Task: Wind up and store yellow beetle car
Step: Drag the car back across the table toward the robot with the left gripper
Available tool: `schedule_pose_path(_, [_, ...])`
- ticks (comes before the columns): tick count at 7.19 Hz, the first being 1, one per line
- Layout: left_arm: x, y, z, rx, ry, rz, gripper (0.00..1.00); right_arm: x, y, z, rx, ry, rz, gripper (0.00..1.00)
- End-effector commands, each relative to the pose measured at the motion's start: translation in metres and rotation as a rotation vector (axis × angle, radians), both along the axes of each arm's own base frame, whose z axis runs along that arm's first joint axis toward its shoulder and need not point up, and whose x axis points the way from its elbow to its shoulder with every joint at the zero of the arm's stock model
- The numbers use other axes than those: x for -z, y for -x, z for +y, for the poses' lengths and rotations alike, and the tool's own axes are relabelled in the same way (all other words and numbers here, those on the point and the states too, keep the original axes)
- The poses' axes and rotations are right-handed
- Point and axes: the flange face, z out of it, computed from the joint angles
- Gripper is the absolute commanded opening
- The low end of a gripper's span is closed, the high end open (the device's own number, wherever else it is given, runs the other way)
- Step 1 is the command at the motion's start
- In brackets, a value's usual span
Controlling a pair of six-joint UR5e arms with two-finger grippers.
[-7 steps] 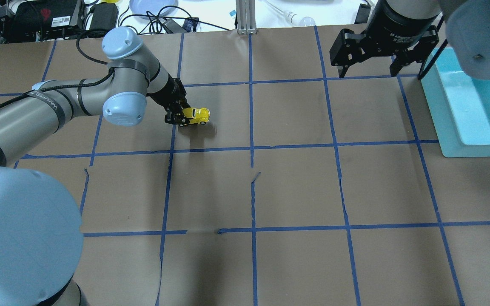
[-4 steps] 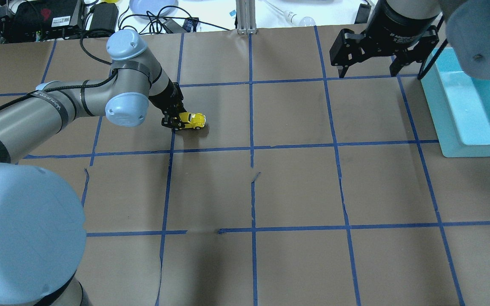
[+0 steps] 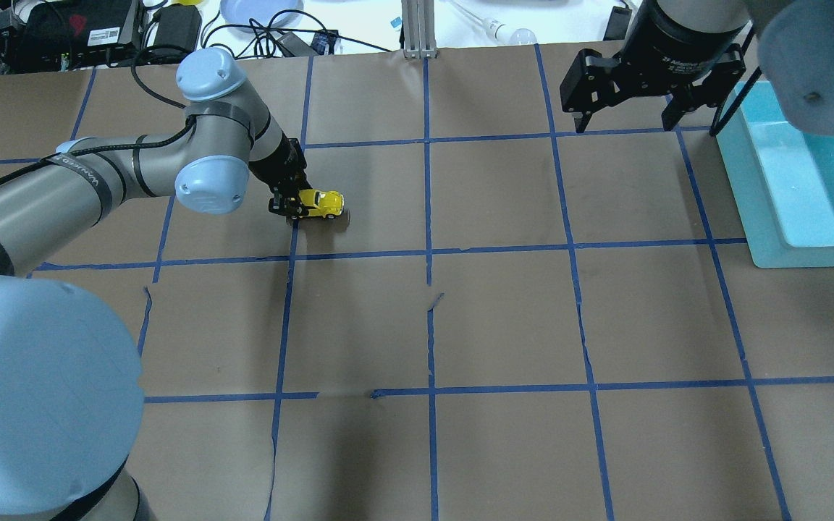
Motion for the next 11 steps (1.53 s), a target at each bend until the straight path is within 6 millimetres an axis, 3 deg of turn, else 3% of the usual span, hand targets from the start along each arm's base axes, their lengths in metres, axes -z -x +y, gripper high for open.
schedule_pose_path(1, [0.001, -0.013, -0.003, -0.007, 0.0, 0.001, 0.0, 0.001, 0.0, 0.0, 0.0, -0.001, 0.0, 1.0])
schedule_pose_path(6, [0.004, -0.048, -0.007, 0.046, 0.006, -0.007, 0.0, 0.0, 0.0, 0.0, 0.002, 0.0, 0.002, 1.0])
schedule_pose_path(11, [0.008, -0.104, -0.008, 0.059, 0.001, -0.013, 0.0, 0.0, 0.0, 0.0, 0.002, 0.0, 0.002, 1.0])
